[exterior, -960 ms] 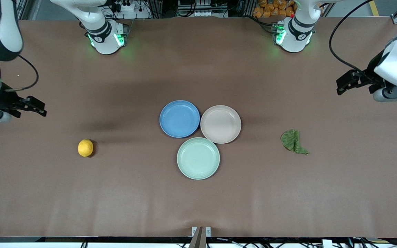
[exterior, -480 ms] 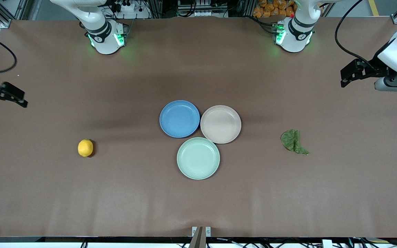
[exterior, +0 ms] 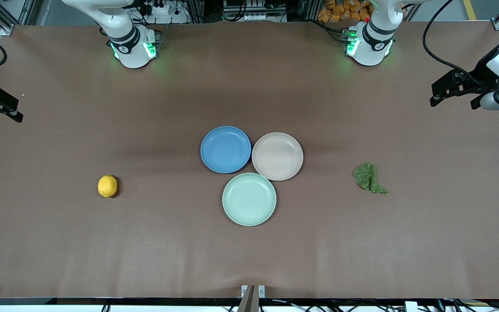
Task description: Pick lemon and lettuce from blue and beige plates
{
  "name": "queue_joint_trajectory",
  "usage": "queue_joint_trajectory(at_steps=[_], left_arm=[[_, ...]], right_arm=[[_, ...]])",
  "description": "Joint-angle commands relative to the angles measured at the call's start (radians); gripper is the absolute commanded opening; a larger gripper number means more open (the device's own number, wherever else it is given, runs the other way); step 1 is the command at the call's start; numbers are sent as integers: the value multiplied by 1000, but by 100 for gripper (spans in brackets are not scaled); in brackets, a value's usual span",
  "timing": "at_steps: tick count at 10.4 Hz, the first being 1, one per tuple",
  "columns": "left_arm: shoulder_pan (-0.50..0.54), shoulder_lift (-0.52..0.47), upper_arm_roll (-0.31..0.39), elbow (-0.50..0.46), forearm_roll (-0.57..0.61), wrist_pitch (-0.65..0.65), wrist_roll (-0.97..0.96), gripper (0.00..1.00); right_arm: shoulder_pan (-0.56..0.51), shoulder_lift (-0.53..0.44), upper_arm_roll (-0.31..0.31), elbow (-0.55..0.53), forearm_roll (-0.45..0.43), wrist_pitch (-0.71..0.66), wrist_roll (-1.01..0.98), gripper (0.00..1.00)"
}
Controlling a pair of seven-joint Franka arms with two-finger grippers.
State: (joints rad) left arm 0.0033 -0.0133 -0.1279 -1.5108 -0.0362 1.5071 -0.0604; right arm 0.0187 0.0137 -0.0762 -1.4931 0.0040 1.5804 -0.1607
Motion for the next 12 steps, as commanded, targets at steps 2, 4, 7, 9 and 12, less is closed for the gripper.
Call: queue_joint_trajectory(at_steps=[2, 4, 7, 9, 12], left_arm=[[1, -33, 4, -32, -19, -2, 25, 100], [-2, -33, 4, -42, -19, -1, 25, 100], [-2, -54, 5, -72, -19, 18, 25, 100], [-2, -47, 5, -59, -17, 18, 27, 100], [-3, -43, 1, -39, 5, 18, 25, 100]], right_arm=[[13, 25, 0, 40, -30, -75, 10, 100], [13, 22, 0, 37, -29, -79, 17, 100], [6, 19, 0, 36, -15, -68, 18, 100], [7, 17, -2, 34, -15, -66, 18, 100], [7, 15, -5, 34, -13, -62, 18, 100]])
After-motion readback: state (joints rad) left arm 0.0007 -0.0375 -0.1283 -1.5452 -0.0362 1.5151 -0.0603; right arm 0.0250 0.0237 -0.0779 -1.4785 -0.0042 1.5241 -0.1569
